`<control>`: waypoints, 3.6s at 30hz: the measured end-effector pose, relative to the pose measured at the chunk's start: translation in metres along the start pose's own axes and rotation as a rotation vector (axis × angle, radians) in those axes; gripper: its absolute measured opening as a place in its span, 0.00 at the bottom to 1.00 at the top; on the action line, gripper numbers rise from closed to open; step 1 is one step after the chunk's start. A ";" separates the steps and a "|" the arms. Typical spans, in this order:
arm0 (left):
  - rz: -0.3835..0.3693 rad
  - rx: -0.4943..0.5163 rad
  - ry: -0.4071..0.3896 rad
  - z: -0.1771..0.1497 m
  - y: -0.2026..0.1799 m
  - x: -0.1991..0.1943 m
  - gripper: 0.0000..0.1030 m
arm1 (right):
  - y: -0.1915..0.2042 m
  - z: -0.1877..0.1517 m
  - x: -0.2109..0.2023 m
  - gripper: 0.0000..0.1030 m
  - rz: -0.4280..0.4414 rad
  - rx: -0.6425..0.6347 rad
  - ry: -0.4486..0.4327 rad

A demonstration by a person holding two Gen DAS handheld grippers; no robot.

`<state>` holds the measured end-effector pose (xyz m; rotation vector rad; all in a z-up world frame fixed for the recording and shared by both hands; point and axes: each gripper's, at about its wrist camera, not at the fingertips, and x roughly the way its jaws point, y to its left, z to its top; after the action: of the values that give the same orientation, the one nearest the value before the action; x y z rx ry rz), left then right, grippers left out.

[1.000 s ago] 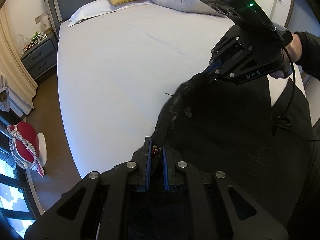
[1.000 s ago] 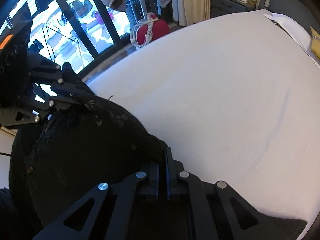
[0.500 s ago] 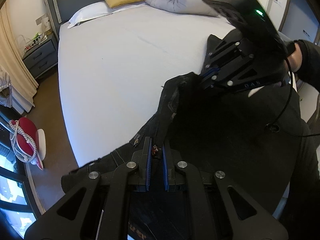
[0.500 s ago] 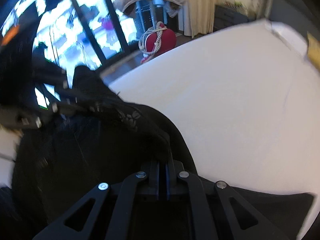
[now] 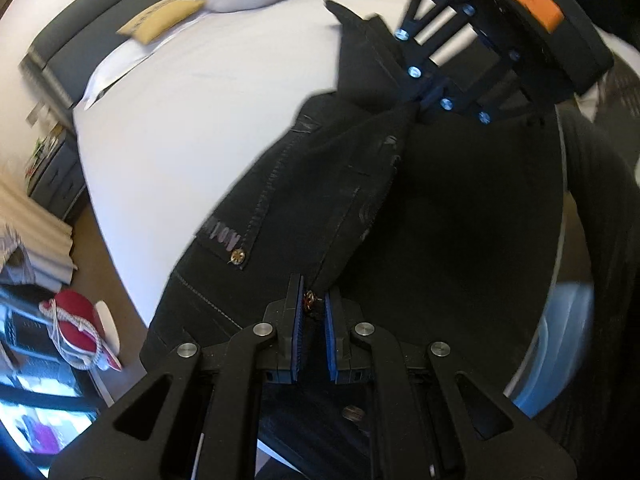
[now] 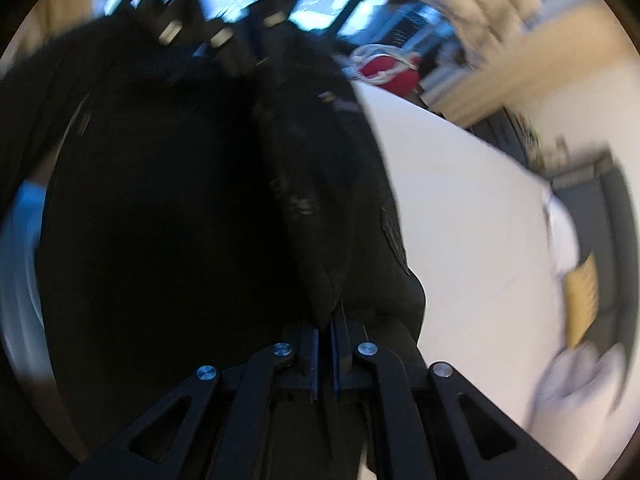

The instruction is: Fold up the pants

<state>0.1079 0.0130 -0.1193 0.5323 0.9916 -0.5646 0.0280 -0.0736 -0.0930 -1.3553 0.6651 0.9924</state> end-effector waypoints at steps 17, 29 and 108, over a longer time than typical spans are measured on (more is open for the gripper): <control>0.007 0.244 0.068 -0.039 -0.106 0.001 0.08 | 0.109 -0.006 0.000 0.05 -0.112 -0.342 0.101; -0.001 0.326 0.084 -0.056 -0.123 -0.015 0.08 | 0.135 -0.002 -0.015 0.06 -0.139 -0.342 0.123; -0.269 -0.601 0.010 -0.025 -0.053 0.033 0.43 | -0.126 -0.488 0.094 0.24 0.265 2.519 -0.646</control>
<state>0.0716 -0.0162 -0.1676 -0.1355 1.1866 -0.4688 0.2549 -0.5245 -0.1811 1.2160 0.8494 0.0982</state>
